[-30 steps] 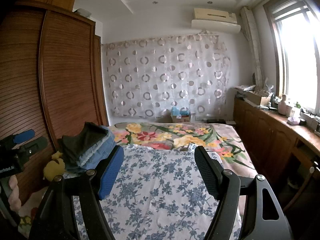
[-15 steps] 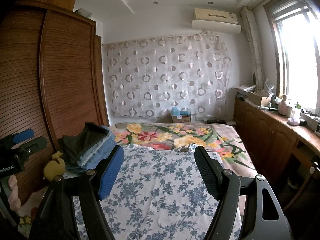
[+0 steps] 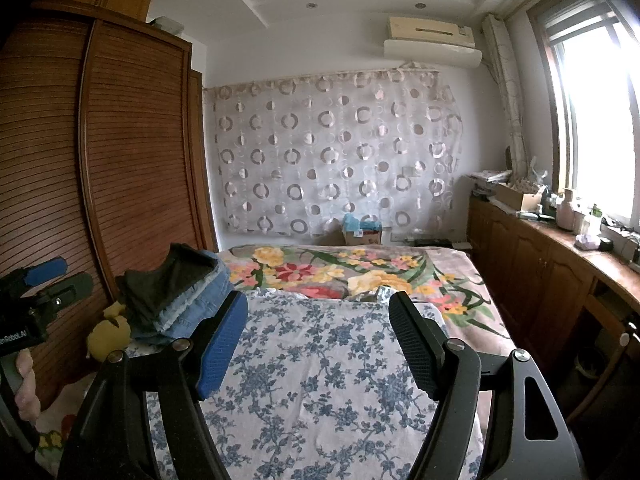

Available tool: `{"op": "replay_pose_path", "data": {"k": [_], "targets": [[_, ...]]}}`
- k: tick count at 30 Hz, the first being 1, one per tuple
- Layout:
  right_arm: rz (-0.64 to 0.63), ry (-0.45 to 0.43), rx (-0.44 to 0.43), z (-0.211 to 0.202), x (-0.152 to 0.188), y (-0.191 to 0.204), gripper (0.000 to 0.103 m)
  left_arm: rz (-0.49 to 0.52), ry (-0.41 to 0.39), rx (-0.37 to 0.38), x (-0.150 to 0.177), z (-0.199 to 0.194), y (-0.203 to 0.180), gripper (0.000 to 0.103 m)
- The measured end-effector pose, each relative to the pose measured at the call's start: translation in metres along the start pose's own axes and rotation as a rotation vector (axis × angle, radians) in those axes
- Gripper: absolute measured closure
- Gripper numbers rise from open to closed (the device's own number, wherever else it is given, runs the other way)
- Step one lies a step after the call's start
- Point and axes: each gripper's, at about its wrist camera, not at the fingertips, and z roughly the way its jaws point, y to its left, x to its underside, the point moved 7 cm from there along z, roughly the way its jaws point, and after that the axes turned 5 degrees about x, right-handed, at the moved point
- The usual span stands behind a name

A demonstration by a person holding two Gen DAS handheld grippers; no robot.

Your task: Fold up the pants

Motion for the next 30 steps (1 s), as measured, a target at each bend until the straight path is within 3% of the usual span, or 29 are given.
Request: {"op": "replay_pose_path", "data": {"k": [30], "targets": [[0.000, 0.004, 0.000, -0.0006, 0.0006, -0.0030, 0.028, 0.002, 0.000, 0.000, -0.0008, -0.0001, -0.0021, 0.013]]}}
